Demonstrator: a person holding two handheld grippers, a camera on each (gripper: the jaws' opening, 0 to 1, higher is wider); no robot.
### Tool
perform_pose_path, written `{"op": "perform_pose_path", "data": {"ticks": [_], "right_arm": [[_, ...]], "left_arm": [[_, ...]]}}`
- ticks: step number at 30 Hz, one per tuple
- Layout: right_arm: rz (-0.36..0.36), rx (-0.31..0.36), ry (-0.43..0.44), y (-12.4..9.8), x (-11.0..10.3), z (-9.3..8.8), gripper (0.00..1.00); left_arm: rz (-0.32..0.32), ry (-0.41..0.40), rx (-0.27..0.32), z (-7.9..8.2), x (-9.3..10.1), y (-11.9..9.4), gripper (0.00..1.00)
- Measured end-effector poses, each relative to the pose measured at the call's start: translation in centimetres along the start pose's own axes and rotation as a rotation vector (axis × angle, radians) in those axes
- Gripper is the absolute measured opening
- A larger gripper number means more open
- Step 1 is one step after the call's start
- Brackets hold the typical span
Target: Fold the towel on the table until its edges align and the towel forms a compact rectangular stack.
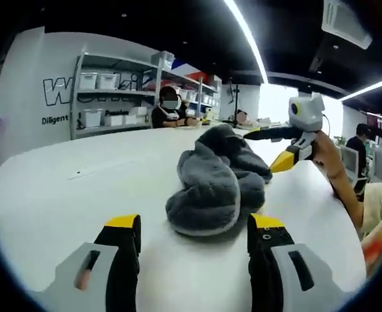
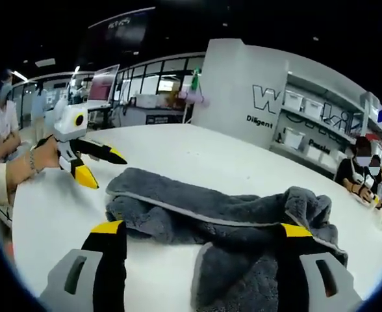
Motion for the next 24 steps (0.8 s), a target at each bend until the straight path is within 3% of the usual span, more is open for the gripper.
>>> {"op": "perform_pose_path", "data": {"ticks": [18,24], "right_arm": [[0.009,-0.020,-0.011,0.16,-0.38,-0.24,0.96],[0.012,-0.030,-0.016,0.15,-0.71,-0.42,0.96]], "left_arm": [[-0.040,0.053,0.033,-0.42,0.93,0.40,0.34],[-0.039,0.047,0.027,-0.84,0.99,0.51,0.32]]}}
Point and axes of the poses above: the point that each gripper's makers call its tool centre point, and the gripper's own axes: y roughly forward along the fingers, x roughly to its right, z roughly out of its top, the point moved 5 cm from there along -y, roughly backward along the fingers, and after that the axes turned 13 degrees about x, right-handed, at the moved point
